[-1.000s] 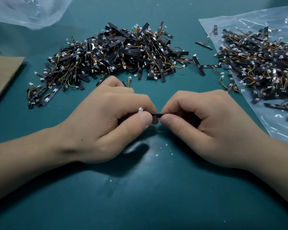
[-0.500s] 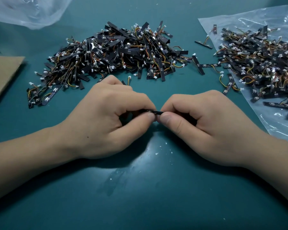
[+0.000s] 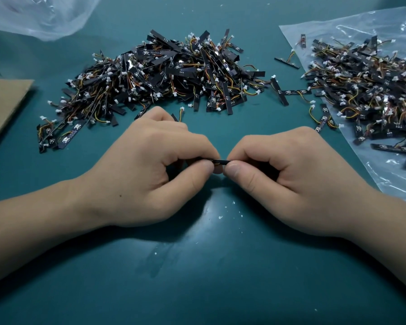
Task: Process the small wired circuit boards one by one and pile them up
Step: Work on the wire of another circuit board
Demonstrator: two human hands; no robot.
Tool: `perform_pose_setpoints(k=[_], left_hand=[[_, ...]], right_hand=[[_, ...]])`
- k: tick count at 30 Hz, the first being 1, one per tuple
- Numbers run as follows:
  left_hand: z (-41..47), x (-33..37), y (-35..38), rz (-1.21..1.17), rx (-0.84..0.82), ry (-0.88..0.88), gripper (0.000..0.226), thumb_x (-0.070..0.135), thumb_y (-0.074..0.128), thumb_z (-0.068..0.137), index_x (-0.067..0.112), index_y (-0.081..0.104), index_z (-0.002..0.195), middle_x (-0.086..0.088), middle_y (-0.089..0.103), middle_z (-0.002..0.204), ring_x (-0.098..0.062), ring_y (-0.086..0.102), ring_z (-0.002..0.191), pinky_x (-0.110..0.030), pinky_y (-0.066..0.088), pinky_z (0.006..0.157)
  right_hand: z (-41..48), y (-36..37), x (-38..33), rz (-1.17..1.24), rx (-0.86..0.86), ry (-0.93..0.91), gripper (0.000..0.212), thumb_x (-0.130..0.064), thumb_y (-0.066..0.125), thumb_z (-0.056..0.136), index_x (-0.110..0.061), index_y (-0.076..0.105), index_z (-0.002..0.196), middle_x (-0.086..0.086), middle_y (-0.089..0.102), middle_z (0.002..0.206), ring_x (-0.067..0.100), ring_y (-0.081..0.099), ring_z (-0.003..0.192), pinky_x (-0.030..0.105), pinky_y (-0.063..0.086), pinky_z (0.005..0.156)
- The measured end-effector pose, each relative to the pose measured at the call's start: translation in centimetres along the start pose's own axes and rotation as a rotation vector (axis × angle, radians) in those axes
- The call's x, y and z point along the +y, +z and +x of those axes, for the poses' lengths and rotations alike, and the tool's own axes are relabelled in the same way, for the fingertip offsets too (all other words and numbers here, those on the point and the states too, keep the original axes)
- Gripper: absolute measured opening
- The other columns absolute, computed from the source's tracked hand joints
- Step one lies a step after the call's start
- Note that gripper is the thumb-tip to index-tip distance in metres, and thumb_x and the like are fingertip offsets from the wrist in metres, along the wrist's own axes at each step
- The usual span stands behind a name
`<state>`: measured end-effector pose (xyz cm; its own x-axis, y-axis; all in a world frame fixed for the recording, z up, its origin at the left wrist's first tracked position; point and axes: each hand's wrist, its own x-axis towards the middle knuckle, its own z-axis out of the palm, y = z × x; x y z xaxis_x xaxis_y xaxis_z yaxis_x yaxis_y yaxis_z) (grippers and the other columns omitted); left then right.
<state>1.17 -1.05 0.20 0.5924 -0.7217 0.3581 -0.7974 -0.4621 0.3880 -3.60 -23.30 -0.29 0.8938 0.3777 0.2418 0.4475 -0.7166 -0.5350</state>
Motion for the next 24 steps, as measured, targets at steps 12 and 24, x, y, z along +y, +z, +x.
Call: perform_pose_setpoints(k=[12,24], left_hand=[[-0.08,0.17,0.08,-0.019,0.02,0.0,0.012,0.012,0.065,0.084,0.006,0.076,0.082,0.011,0.052,0.073,-0.015,0.042,0.065,-0.046,0.052,0.074],[-0.08,0.3,0.06,-0.027,0.016,0.018,0.01,0.008,0.065,0.082,0.004,0.075,0.08,0.01,0.05,0.071,-0.016,0.041,0.063,-0.047,0.052,0.071]], right_hand=[[-0.03,-0.05,0.02,0.005,-0.007,-0.003,0.019,-0.04,0.056,0.099,-0.03,0.071,0.091,-0.014,0.058,0.061,0.013,0.052,0.057,0.04,0.047,0.055],[-0.16,0.0,0.04,0.009,0.029,-0.023,0.017,-0.036,0.059,0.098,-0.029,0.071,0.088,-0.015,0.052,0.058,0.012,0.048,0.054,0.038,0.044,0.052]])
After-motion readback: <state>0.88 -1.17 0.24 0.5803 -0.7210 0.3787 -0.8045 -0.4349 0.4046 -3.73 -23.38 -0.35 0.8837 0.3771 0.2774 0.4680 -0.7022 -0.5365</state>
